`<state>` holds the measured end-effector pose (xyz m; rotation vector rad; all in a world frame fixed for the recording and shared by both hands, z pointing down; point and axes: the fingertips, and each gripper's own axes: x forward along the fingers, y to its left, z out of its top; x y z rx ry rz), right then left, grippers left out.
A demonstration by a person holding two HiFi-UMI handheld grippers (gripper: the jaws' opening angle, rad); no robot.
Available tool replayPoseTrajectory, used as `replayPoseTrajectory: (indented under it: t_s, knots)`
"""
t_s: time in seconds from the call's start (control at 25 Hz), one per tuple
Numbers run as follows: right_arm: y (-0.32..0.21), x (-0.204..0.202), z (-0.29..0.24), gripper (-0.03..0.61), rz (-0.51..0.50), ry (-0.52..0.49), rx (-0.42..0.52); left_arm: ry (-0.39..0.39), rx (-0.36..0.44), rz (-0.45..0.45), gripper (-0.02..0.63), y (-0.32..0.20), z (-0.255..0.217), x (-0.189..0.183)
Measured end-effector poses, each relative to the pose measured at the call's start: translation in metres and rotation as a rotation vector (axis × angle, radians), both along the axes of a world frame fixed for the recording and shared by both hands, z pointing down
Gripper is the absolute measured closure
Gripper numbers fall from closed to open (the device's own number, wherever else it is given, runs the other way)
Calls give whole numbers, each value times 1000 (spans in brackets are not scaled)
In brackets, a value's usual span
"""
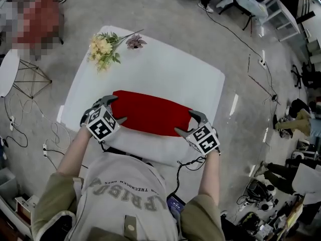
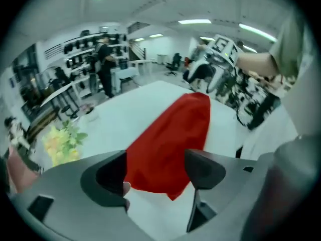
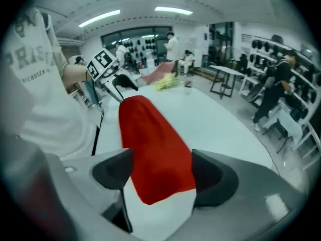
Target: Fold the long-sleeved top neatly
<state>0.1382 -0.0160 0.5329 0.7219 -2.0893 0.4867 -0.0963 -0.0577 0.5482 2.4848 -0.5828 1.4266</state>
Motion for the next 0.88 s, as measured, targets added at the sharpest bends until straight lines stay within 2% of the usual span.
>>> replayPoseTrajectory:
  t_s: [0.08, 0.16, 0.24, 0.36, 0.6, 0.68, 0.8, 0.88]
  knots:
    - [28, -17, 28, 227, -114, 93, -66, -119, -8, 146, 249, 32, 27, 3]
    - [45, -10, 59, 227, -176, 211, -105, -182, -9, 194, 239, 44, 49, -4]
    - [52, -1, 77, 227, -192, 261, -118, -184, -12, 203, 236, 46, 60, -8]
    - [52, 1, 87, 227, -196, 260, -127, -161, -18, 208, 229, 43, 72, -14]
    - [52, -3, 85, 227, -184, 200, -108, -109, -41, 187, 221, 43, 73, -16]
    - [48, -7, 58, 226, -111, 120, -36, -74, -18, 164, 212, 45, 55, -15]
    - [33, -16, 9, 225, 22, -48, 137, 11, 84, 134, 212, 43, 21, -3]
    - [30, -43, 2, 225, 11, -108, 174, 46, 106, 154, 212, 48, 13, 20]
